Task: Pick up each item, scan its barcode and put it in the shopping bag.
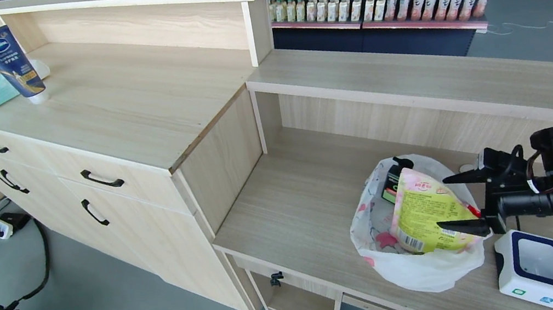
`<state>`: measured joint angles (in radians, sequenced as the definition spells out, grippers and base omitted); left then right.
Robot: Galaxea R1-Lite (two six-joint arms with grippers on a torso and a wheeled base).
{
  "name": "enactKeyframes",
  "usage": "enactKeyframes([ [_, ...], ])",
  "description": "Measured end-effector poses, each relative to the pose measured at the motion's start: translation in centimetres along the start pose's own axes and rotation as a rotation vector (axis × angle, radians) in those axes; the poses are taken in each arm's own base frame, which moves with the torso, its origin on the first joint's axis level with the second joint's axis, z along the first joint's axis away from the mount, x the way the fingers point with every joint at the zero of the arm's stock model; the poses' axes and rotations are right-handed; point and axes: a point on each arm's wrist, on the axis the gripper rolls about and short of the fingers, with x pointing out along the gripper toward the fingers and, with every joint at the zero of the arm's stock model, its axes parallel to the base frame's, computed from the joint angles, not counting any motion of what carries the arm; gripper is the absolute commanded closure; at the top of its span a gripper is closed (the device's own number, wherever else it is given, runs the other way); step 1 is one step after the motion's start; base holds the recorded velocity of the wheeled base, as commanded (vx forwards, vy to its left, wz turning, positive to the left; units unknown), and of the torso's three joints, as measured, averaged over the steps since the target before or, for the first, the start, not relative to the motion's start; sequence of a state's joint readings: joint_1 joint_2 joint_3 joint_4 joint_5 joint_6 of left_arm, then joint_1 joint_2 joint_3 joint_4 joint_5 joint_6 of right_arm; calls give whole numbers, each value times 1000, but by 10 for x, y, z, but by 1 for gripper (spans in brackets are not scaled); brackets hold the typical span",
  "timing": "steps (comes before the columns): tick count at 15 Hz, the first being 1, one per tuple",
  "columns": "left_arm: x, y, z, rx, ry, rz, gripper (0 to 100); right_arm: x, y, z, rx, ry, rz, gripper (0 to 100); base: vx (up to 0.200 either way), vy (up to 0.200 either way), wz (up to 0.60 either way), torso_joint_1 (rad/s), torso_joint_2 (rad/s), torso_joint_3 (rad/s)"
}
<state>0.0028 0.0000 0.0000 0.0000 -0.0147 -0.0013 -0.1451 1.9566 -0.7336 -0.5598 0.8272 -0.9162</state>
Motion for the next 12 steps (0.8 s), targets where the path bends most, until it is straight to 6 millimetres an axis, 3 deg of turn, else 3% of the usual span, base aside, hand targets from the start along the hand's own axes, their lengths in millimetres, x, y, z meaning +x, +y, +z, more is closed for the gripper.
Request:
enactKeyframes([
  [5, 0, 0, 0, 0, 0, 0, 0, -25, -2, 38, -48, -152, 20, 0, 0, 0, 0, 0, 0, 0],
  [12, 0, 0, 0, 0, 0, 0, 0, -60, 1, 83, -114, -230, -59, 0, 0, 0, 0, 0, 0, 0],
])
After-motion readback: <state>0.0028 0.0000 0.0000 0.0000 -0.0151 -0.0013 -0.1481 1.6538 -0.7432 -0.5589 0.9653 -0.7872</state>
